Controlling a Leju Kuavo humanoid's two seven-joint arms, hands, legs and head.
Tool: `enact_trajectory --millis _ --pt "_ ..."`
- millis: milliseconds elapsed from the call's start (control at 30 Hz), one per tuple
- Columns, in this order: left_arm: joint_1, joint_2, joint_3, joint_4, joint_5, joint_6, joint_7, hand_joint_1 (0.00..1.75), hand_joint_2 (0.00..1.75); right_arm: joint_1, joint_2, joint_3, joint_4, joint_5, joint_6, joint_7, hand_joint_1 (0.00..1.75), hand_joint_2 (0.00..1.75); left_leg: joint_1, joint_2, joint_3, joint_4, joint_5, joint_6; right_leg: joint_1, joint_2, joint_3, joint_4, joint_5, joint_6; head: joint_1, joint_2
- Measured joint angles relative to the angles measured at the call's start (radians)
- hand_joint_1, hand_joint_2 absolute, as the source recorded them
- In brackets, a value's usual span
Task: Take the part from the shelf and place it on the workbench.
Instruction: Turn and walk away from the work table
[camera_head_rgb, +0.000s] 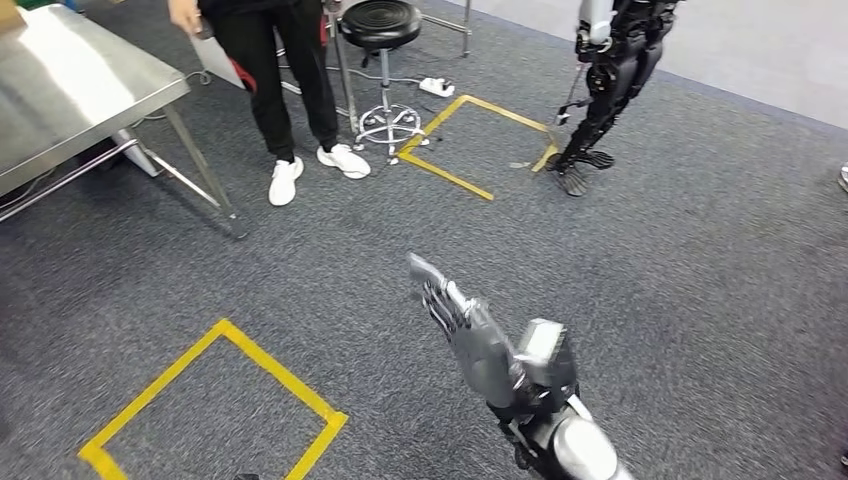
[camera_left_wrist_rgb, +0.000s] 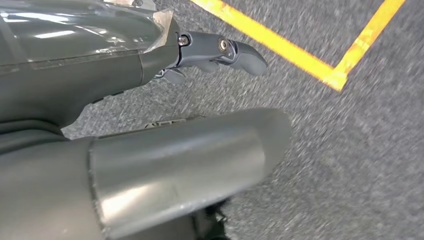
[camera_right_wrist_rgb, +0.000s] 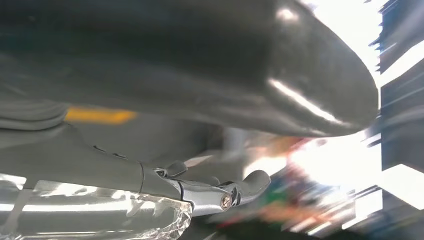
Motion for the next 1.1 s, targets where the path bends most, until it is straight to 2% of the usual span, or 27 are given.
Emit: enact_trajectory --millis 33,67,100,167,200,233,300,367,433,500,533,567,600,633,667,700,733,767,800,833,900,933,967,1000,1033,1067,1100 --pt "0.002 0.000 0.000 0.001 0.001 0.004 0.003 0.00 0.00 0.009 -0.002 0.007 0.066 0.042 -0.043 -0.001 0.00 0.00 0.000 -0.002 -0.007 0.007 0.011 0.001 0.002 0.014 0.000 0.000 0.000 -0.001 0.000 0.000" --pt "0.004 0.000 0.000 0.002 0.004 0.008 0.006 0.00 0.00 0.014 -0.003 0.017 0.142 0.082 -0.090 -0.004 0.00 0.00 0.001 -0.004 0.004 -0.025 0.040 0.003 0.002 0.028 0.000 0.001 0.001 -0.001 0.000 0.000" --pt "0.004 0.000 0.000 0.002 0.008 0.013 0.008 0.00 0.00 0.016 -0.001 0.028 0.225 0.114 -0.135 -0.008 0.00 0.00 0.002 -0.014 0.033 -0.088 0.080 0.005 0.003 0.041 0.001 0.003 0.001 0.000 0.000 0.000" --pt "0.005 0.000 0.000 0.004 0.017 0.022 0.009 0.00 0.00 0.013 0.011 0.050 0.409 0.149 -0.208 -0.006 0.00 0.00 0.005 -0.052 0.090 -0.207 0.130 0.009 0.007 0.065 -0.002 0.008 0.001 0.005 0.000 0.000" --pt "0.006 0.000 0.000 0.005 0.020 0.026 0.010 0.00 0.00 0.010 0.019 0.059 0.497 0.150 -0.228 0.005 0.00 0.00 0.005 -0.065 0.104 -0.239 0.138 0.012 0.009 0.074 -0.005 0.009 0.002 0.011 0.000 0.000" --pt "0.007 0.000 0.000 0.006 0.022 0.029 0.012 0.00 0.00 0.007 0.026 0.065 0.580 0.144 -0.241 0.020 0.00 0.00 0.002 -0.069 0.107 -0.247 0.137 0.016 0.010 0.082 -0.008 0.008 0.003 0.018 0.000 0.000" --pt "0.009 0.000 0.000 0.007 0.023 0.032 0.015 0.00 0.00 0.007 0.037 0.071 0.725 0.117 -0.246 0.058 0.00 0.00 -0.003 -0.050 0.108 -0.252 0.144 0.029 0.007 0.087 -0.015 0.007 0.007 0.032 0.000 0.000" --pt "0.008 -0.001 0.001 0.006 0.019 0.031 0.016 0.00 0.00 0.005 0.047 0.073 0.852 0.091 -0.234 0.110 0.00 0.00 -0.002 -0.029 0.112 -0.261 0.151 0.046 0.009 0.051 -0.040 0.048 -0.013 0.037 0.002 0.000" --pt "0.008 0.000 0.001 0.006 0.013 0.026 0.022 0.00 0.00 0.003 0.056 0.074 0.951 0.071 -0.202 0.174 0.00 0.00 -0.004 -0.002 0.113 -0.266 0.153 0.055 0.012 0.007 -0.102 0.169 -0.065 0.031 0.006 0.000" --pt "0.006 0.001 0.000 0.006 0.008 0.021 0.033 0.00 0.00 0.006 0.062 0.074 1.024 0.057 -0.162 0.241 0.00 0.00 -0.006 0.027 0.113 -0.265 0.151 0.057 0.009 -0.006 -0.163 0.293 -0.108 0.032 0.007 0.000" --pt "0.003 0.002 0.000 0.006 0.006 0.020 0.039 0.00 0.00 0.010 0.064 0.074 1.054 0.050 -0.144 0.273 0.00 0.00 -0.007 0.040 0.113 -0.265 0.149 0.057 0.008 -0.010 -0.170 0.308 -0.109 0.038 0.007 0.000" --pt "0.001 0.003 -0.001 0.006 0.004 0.020 0.045 0.00 0.00 0.015 0.065 0.074 1.081 0.043 -0.131 0.298 0.00 0.00 -0.007 0.053 0.115 -0.265 0.147 0.055 0.006 -0.015 -0.153 0.278 -0.095 0.047 0.008 0.000" --pt "-0.002 0.003 -0.002 0.006 0.002 0.020 0.050 0.00 0.00 0.019 0.066 0.074 1.105 0.034 -0.126 0.317 0.00 0.00 -0.006 0.064 0.117 -0.265 0.145 0.052 0.004 -0.028 -0.116 0.211 -0.070 0.057 0.008 0.000" --pt "-0.004 0.004 -0.002 0.006 0.000 0.020 0.054 0.00 0.00 0.021 0.067 0.073 1.123 0.025 -0.127 0.330 0.00 0.00 -0.008 0.076 0.120 -0.265 0.142 0.047 0.003 -0.052 -0.071 0.130 -0.046 0.062 0.008 0.000" --pt "-0.005 0.004 -0.003 0.006 0.000 0.021 0.058 0.00 0.00 0.021 0.069 0.072 1.137 0.017 -0.132 0.337 0.00 0.00 -0.010 0.087 0.124 -0.265 0.137 0.041 0.006 -0.073 -0.034 0.064 -0.027 0.063 0.008 0.000" --pt "-0.005 0.005 -0.003 0.006 0.000 0.021 0.061 0.00 0.00 0.020 0.071 0.070 1.149 0.010 -0.139 0.340 0.00 0.00 -0.013 0.098 0.127 -0.265 0.133 0.035 0.010 -0.087 -0.010 0.024 -0.015 0.058 0.007 0.000" --pt "-0.005 0.007 -0.003 0.006 0.000 0.022 0.063 0.00 0.00 0.019 0.073 0.068 1.159 0.006 -0.143 0.343 0.00 0.00 -0.016 0.109 0.132 -0.265 0.130 0.029 0.014 -0.090 -0.003 0.010 -0.012 0.050 0.006 0.000" --pt "-0.006 0.007 -0.003 0.005 0.000 0.022 0.063 0.00 0.00 0.020 0.074 0.066 1.170 0.003 -0.145 0.344 0.00 0.00 -0.017 0.120 0.136 -0.267 0.127 0.024 0.018 -0.079 -0.005 0.011 -0.010 0.042 0.006 0.000" --pt "-0.007 0.008 -0.003 0.004 0.000 0.022 0.064 0.00 0.00 0.022 0.074 0.065 1.181 0.002 -0.146 0.346 0.00 0.00 -0.014 0.123 0.140 -0.267 0.124 0.018 0.014 -0.065 -0.006 0.011 -0.009 0.033 0.005 0.000" --pt "-0.009 0.008 -0.003 0.003 0.000 0.023 0.064 0.00 0.00 0.023 0.074 0.065 1.189 0.000 -0.147 0.348 0.00 0.00 -0.011 0.111 0.141 -0.262 0.117 0.013 0.010 -0.054 -0.006 0.009 -0.008 0.026 0.004 0.000" --pt "-0.009 0.008 -0.003 0.002 0.000 0.023 0.064 0.00 0.00 0.024 0.075 0.062 1.200 -0.002 -0.149 0.351 0.00 0.00 -0.006 0.052 0.115 -0.197 0.068 0.007 0.001 -0.031 -0.002 0.006 -0.005 0.007 0.001 0.000" --pt "-0.008 0.009 -0.003 0.002 0.000 0.023 0.064 0.00 0.00 0.023 0.076 0.061 1.203 -0.003 -0.149 0.351 0.00 0.00 -0.005 0.022 0.086 -0.134 0.032 0.007 0.003 -0.019 -0.002 0.006 -0.004 0.001 0.000 0.000" --pt "-0.006 0.009 -0.003 0.002 0.000 0.023 0.064 0.00 0.00 0.022 0.078 0.060 1.207 -0.004 -0.149 0.352 0.00 0.00 -0.005 0.006 0.051 -0.064 -0.002 0.007 0.006 -0.006 -0.003 0.006 -0.004 -0.005 0.000 0.000" --pt "-0.004 0.009 -0.003 0.003 0.000 0.023 0.064 0.00 0.00 0.021 0.079 0.059 1.210 -0.007 -0.149 0.354 0.00 0.00 -0.005 0.000 0.021 -0.009 -0.021 0.007 0.009 0.008 -0.003 0.006 -0.004 -0.006 -0.001 0.000" --pt "-0.003 0.009 -0.004 0.003 0.000 0.023 0.065 0.00 0.00 0.021 0.080 0.056 1.214 -0.010 -0.149 0.358 0.00 0.00 -0.005 -0.002 0.004 0.016 -0.020 0.008 0.011 0.022 -0.003 0.007 -0.004 -0.007 -0.001 0.000" --pt "-0.003 0.009 -0.004 0.003 0.000 0.023 0.067 0.00 0.00 0.022 0.080 0.053 1.218 -0.015 -0.148 0.364 0.00 0.00 -0.005 -0.003 0.006 0.002 0.003 0.010 0.012 0.037 -0.002 0.008 -0.003 -0.007 -0.001 0.000" --pt "-0.003 0.009 -0.004 0.003 0.001 0.023 0.068 0.00 0.00 0.023 0.080 0.050 1.222 -0.020 -0.147 0.370 0.00 0.00 -0.004 -0.009 0.026 -0.048 0.042 0.012 0.012 0.052 -0.001 0.009 -0.004 -0.007 -0.001 0.000"
